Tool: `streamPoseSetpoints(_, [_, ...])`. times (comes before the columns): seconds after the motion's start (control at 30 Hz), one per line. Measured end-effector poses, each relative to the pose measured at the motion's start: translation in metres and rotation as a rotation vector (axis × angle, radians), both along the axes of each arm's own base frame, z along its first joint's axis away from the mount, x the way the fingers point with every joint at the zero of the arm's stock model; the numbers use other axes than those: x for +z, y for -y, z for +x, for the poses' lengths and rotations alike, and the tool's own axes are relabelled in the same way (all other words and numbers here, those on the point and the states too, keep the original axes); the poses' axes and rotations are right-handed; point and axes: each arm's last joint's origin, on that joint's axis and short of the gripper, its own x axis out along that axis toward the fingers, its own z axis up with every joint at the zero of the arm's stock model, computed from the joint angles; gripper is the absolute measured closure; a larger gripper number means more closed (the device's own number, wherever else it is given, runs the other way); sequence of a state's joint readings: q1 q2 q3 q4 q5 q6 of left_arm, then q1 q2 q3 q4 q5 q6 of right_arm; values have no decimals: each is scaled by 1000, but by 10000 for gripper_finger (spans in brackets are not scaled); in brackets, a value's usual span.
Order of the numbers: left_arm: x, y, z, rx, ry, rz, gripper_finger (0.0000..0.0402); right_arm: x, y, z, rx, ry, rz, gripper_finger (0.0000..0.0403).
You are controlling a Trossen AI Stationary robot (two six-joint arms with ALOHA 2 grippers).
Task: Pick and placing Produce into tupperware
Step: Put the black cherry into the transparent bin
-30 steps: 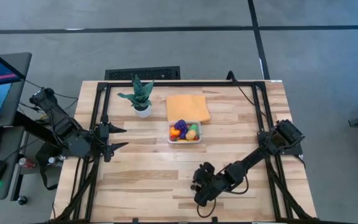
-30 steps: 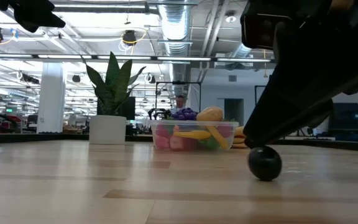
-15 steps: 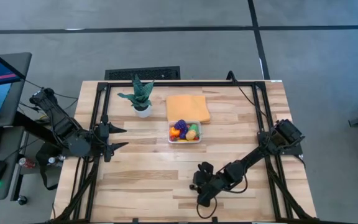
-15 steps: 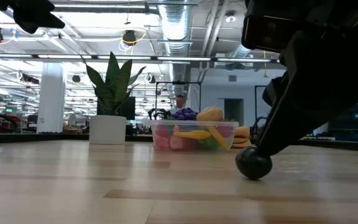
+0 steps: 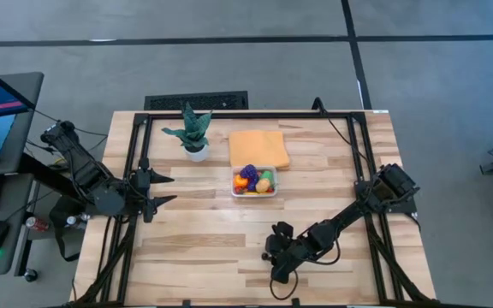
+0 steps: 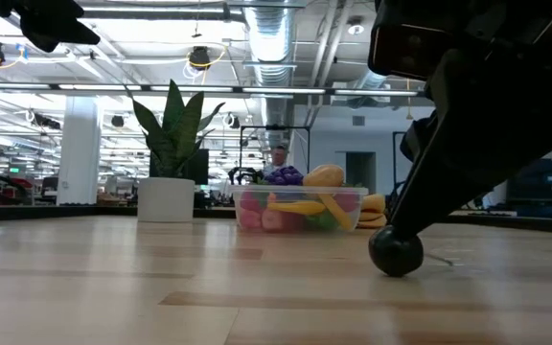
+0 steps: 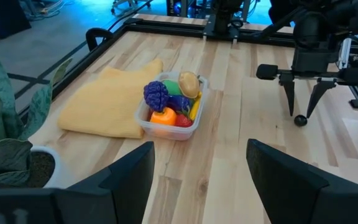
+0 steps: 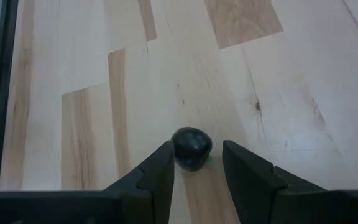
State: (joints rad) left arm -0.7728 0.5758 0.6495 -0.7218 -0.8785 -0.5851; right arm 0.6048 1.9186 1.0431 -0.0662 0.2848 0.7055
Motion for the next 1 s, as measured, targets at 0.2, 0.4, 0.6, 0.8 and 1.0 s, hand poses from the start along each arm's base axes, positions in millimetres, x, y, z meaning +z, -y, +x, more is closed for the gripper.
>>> streamPoseSetpoints(0.2, [0,0,0,0,0,0,155,0,1,1,0,0,-3,274])
streamPoseSetpoints(0.4, [0,0,0,0,-2,2,155,0,5,3,-10,1,-5,274])
streamPoseSetpoints(0.6, [0,0,0,1,-3,1,155,0,8,5,-1,-2,-8,274])
streamPoseSetpoints(0.8, [0,0,0,3,-2,-3,155,0,10,6,-2,-7,-2,274])
streamPoseSetpoints(1.0, [0,0,0,3,-2,-3,155,0,11,7,-5,-8,0,274])
